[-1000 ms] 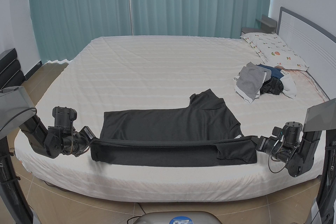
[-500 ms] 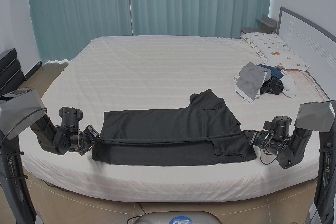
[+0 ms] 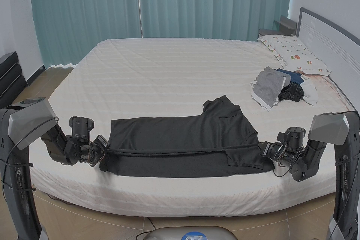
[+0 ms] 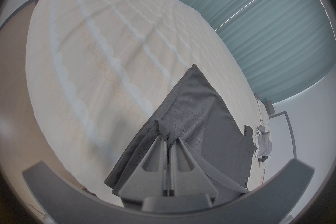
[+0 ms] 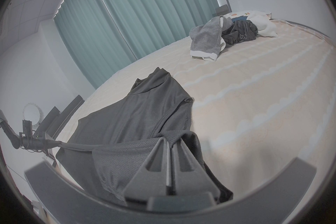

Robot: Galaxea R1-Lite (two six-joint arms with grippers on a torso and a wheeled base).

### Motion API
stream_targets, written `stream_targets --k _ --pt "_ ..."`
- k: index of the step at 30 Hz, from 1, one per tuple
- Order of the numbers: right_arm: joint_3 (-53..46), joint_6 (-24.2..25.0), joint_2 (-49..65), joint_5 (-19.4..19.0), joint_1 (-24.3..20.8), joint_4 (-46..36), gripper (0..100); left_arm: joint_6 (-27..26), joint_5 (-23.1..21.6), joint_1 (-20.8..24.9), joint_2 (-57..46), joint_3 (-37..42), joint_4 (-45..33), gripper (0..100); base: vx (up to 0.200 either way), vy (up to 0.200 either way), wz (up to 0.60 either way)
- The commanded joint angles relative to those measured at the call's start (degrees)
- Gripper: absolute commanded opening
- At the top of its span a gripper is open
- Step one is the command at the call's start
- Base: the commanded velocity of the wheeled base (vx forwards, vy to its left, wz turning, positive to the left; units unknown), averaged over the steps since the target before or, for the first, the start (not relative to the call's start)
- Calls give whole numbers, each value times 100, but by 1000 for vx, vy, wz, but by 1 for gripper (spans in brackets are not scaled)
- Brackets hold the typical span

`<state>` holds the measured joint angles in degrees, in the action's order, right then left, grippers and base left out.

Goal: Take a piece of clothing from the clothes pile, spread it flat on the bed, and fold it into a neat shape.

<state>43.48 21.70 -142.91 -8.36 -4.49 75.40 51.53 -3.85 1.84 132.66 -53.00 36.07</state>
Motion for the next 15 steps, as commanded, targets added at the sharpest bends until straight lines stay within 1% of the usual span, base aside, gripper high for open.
stream_targets --k 1,5,12,14,15 --pt "90 10 -149 10 -17 28 100 -11 -1 0 58 -26 -39 100 0 0 0" --pt "64 45 -123 10 -52 80 100 -11 -1 0 50 -26 -48 100 0 0 0" --pt "-59 555 229 89 9 203 100 33 -10 -17 41 -26 -48 100 0 0 0" --pt "-332 739 563 133 18 212 100 41 -45 -43 -21 36 -48 100 0 0 0" --pt "-358 757 615 142 18 212 100 41 -54 -43 -29 53 -48 100 0 0 0"
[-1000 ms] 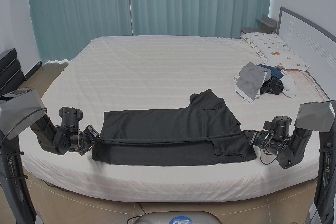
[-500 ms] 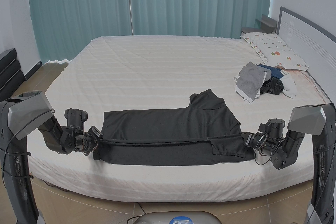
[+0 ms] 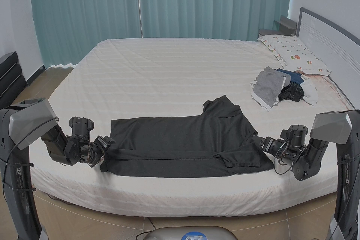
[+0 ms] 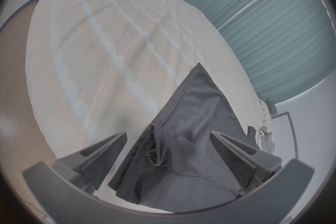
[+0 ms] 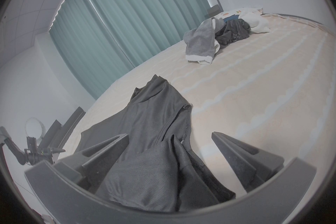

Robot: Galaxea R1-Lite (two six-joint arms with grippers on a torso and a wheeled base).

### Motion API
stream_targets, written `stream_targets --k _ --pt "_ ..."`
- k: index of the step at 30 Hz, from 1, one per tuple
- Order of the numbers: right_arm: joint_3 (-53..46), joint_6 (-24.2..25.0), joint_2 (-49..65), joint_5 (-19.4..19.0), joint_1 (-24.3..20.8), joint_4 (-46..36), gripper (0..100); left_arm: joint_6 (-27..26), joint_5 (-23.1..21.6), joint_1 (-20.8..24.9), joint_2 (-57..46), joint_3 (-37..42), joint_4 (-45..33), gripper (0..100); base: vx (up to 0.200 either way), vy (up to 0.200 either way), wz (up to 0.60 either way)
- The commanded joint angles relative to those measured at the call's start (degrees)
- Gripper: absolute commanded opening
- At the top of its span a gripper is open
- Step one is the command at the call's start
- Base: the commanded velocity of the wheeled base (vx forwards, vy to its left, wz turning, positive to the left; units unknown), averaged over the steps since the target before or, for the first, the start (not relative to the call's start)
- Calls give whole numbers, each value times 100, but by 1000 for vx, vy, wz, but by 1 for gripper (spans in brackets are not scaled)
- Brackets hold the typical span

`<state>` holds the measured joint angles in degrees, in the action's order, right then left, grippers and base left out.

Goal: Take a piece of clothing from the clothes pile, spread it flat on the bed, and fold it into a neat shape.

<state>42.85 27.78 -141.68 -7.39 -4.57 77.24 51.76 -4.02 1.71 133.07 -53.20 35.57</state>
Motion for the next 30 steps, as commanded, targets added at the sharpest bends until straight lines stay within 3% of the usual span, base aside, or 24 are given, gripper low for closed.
stream_targets --k 1,8,10,14,16,20,30 --pt "-576 272 791 88 18 28 100 18 -46 -48 -212 108 -6 100 0 0 0" --pt "-1973 1282 1872 150 -351 10 100 238 -81 -127 -669 530 38 100 0 0 0" --pt "-2211 1933 2039 141 -527 -25 100 660 -125 -162 -756 574 55 100 0 0 0" --pt "-2299 2627 1775 88 -747 -25 100 730 -775 -320 -976 838 20 100 0 0 0" --pt "-2272 2733 1459 106 -914 2 100 730 -1109 -338 -1047 996 20 100 200 0 0" --pt "-2351 2768 1274 203 -1239 -7 100 721 -1162 -329 -1047 1057 20 100 150 0 0" --pt "-2387 2838 1011 414 -1318 -25 100 686 -1153 -311 -1011 1057 46 100 0 0 0"
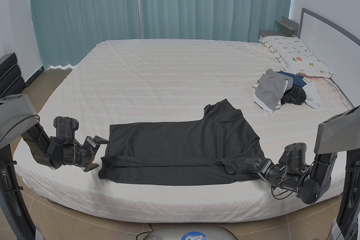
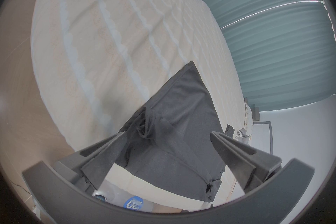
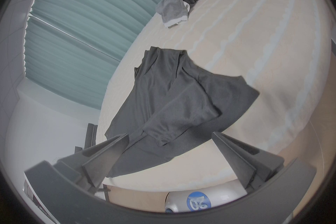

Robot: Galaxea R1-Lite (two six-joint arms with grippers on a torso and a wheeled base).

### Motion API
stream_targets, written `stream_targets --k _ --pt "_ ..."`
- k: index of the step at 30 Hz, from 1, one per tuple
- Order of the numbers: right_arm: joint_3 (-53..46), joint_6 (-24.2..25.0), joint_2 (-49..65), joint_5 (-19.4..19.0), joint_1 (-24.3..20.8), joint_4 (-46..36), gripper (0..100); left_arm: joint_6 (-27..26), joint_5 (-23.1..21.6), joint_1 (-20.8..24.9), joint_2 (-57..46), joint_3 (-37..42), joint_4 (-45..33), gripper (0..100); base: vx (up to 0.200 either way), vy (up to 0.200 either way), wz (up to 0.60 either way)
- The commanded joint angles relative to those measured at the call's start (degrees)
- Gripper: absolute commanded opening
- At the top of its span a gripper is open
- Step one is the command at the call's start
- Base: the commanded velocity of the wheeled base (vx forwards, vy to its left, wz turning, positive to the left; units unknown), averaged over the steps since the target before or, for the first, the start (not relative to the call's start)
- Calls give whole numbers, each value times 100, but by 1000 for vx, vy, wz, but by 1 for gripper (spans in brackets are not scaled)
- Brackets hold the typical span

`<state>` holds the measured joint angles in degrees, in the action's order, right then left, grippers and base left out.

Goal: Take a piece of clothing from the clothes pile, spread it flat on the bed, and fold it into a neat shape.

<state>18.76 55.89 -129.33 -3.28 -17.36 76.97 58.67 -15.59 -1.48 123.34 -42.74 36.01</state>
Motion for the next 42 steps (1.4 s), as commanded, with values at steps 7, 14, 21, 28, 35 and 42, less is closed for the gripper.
stream_targets --k 7,14,21,28,35,42 --pt "251 53 -426 3 -48 20 100 -14 12 16 -21 11 11 100 0 0 0" --pt "365 62 -365 12 -101 20 100 -31 21 24 -12 11 20 100 0 0 0" --pt "532 71 -523 12 -180 11 100 -31 30 33 5 11 20 100 0 0 0" --pt "681 62 -725 91 -171 11 100 -31 30 42 5 11 29 100 0 0 0" --pt "884 53 -857 258 -180 -15 100 -31 30 42 5 11 29 100 0 0 0" --pt "980 53 -945 512 -259 -15 100 -31 39 42 5 11 29 100 0 0 0"
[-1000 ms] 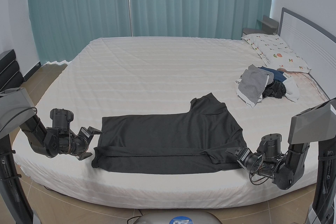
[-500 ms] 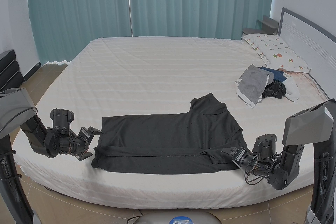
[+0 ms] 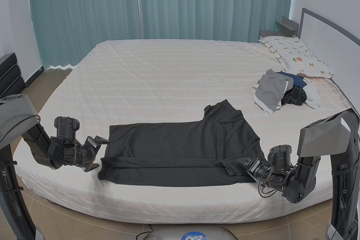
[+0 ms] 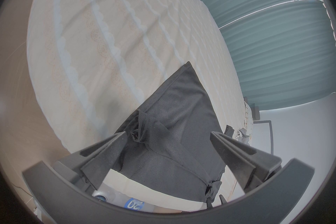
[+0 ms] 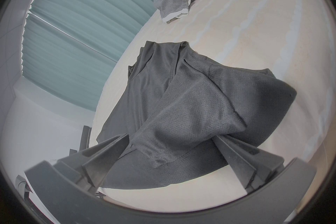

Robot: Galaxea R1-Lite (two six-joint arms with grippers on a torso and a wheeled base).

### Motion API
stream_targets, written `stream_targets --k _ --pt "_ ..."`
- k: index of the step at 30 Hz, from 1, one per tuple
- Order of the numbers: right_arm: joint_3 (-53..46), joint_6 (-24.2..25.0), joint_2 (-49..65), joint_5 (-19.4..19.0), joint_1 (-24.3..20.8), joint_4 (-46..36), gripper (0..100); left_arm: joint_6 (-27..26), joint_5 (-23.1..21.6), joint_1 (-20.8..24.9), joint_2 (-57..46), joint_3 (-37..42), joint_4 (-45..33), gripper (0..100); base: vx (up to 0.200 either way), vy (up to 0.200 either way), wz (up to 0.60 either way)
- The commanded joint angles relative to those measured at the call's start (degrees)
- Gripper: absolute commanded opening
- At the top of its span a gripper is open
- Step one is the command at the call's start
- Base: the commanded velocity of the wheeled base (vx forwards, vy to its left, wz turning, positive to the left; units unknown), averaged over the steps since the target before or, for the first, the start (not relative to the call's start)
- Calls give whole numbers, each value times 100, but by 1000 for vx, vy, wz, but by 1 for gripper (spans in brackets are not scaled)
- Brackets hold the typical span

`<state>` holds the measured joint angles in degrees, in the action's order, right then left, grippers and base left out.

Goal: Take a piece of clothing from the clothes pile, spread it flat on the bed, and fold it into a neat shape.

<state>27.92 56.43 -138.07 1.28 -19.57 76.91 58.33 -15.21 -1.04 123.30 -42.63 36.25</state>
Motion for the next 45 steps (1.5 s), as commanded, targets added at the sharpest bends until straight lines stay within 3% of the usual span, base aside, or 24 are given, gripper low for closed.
stream_targets --k 1,23,24,34,39,45 --pt "56 0 -88 74 -39 -9 100 -6 1 -2 10 0 4 100 0 0 0" --pt "82 26 -124 496 -153 -176 100 -41 1 -2 19 -8 -4 100 0 0 0" --pt "82 26 -132 522 -153 -176 0 -41 1 -2 19 -8 -4 100 0 0 0" --pt "-6 26 -53 575 -293 -176 0 -41 1 -2 28 -26 -4 100 0 0 0" --pt "-6 -9 96 918 -302 -176 0 -41 1 -2 45 -17 -4 100 0 0 0" --pt "-146 -27 597 874 -337 -194 0 -41 1 -2 45 -17 -4 100 0 0 0"
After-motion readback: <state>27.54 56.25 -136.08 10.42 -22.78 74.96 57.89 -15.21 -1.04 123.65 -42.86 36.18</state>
